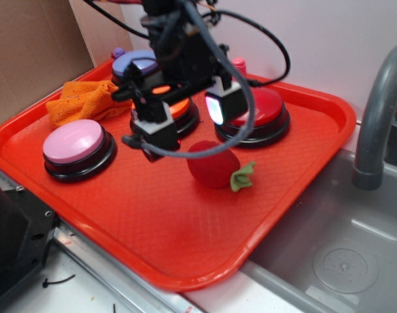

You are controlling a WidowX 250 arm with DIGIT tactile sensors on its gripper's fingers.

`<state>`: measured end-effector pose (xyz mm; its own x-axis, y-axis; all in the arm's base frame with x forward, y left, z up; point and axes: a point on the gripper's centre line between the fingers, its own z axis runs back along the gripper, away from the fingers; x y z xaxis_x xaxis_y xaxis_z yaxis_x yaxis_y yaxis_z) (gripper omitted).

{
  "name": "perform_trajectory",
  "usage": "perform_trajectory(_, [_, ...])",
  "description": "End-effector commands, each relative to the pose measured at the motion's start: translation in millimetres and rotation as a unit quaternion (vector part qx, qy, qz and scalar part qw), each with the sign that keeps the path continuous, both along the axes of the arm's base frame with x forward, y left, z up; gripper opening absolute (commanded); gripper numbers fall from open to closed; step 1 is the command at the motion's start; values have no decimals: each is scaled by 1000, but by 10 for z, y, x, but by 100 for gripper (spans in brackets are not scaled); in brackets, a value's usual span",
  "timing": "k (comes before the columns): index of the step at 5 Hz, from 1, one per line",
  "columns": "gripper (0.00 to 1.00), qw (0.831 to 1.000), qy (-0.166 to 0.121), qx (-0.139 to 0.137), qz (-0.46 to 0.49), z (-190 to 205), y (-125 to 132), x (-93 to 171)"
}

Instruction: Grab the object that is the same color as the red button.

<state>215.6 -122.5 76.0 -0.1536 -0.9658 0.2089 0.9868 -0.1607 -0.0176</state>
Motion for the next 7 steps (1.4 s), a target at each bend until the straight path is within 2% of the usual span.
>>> perform_trajectory(1, [100,1000,7,15,16,-279,-59,199])
perform_trajectory(2, [100,1000,7,27,10,-404,-35,233])
perform_trajectory(3, [0,999,-4,30,-9,-431,-48,223])
perform_trajectory(5, [0,1000,-16,16,-5,-316,-18,198])
perform_trajectory(6, [0,997,-21,8,71,-43,31,129])
perform_trajectory(7, [0,977,-34,84,194,430,62,-44])
